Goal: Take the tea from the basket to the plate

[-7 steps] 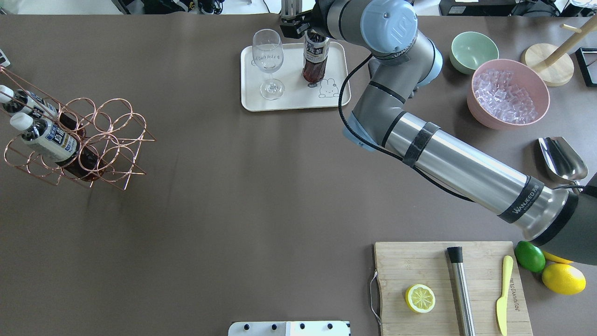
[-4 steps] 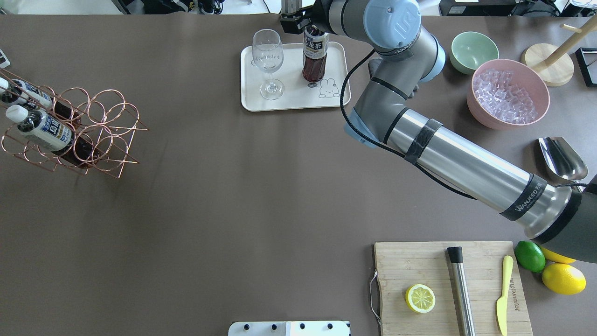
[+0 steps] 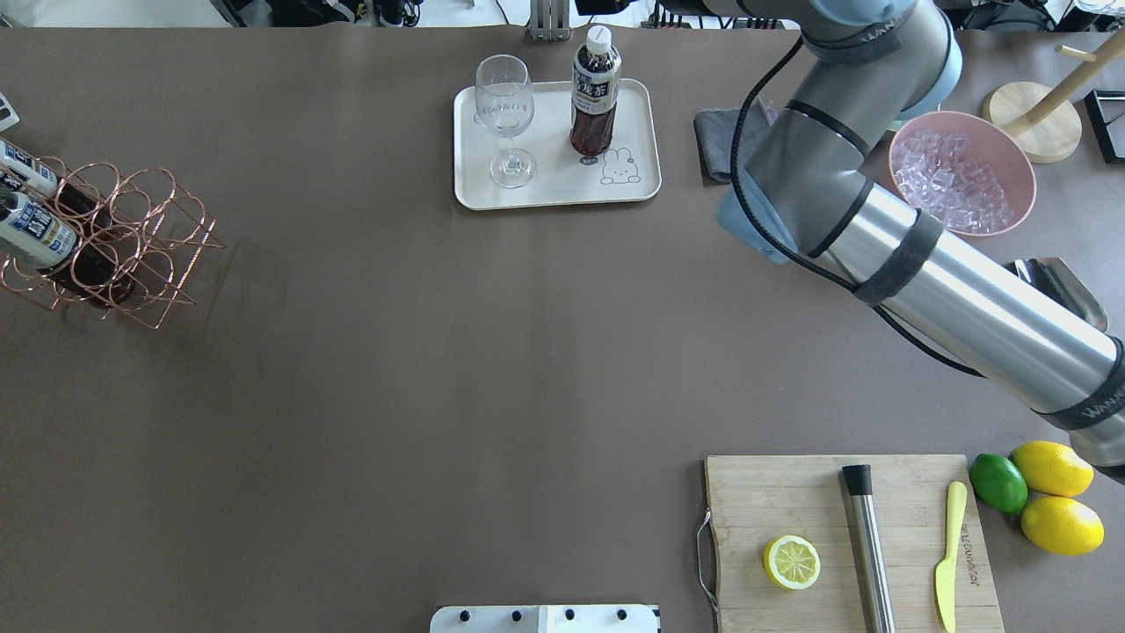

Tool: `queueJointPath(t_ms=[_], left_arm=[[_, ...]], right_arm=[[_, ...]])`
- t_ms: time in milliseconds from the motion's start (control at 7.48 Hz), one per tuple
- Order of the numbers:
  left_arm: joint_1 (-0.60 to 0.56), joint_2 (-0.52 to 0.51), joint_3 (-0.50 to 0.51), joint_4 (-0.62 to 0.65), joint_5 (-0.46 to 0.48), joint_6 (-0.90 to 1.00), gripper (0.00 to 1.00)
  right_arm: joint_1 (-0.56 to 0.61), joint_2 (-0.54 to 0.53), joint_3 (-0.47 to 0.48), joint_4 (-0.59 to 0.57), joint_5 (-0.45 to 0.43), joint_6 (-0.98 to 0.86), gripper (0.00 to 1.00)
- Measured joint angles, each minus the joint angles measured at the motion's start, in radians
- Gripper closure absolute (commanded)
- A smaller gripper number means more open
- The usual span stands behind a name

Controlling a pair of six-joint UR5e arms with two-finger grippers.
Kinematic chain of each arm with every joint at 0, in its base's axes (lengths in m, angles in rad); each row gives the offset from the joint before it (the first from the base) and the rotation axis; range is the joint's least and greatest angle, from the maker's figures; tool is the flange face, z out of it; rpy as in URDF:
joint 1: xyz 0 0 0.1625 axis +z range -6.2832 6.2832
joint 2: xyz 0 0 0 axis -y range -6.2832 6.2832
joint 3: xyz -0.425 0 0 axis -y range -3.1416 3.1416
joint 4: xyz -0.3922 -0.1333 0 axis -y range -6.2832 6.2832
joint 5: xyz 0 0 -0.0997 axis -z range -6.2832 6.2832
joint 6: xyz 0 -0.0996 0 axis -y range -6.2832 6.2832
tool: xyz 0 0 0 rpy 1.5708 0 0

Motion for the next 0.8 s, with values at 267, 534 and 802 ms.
queueJointPath(t_ms=[267, 534, 802], left_arm=[[-0.029, -0.011, 0.052, -0.03, 0.004, 0.003, 1.0], [-0.053, -0.026, 0.056, -0.033, 0.01, -0.013, 1.0], [-0.078, -0.081, 0.054, 0.008, 0.037, -0.042, 1.0]], right_arm=[[0.013, -0.131, 0.195, -0.108, 0.045, 0.001, 0.0], [0.116, -0.26, 0.321, -0.224, 0.206, -0.005, 0.0], [0.305, -0.359, 0.358, -0.369, 0.438, -0.077, 0.0]])
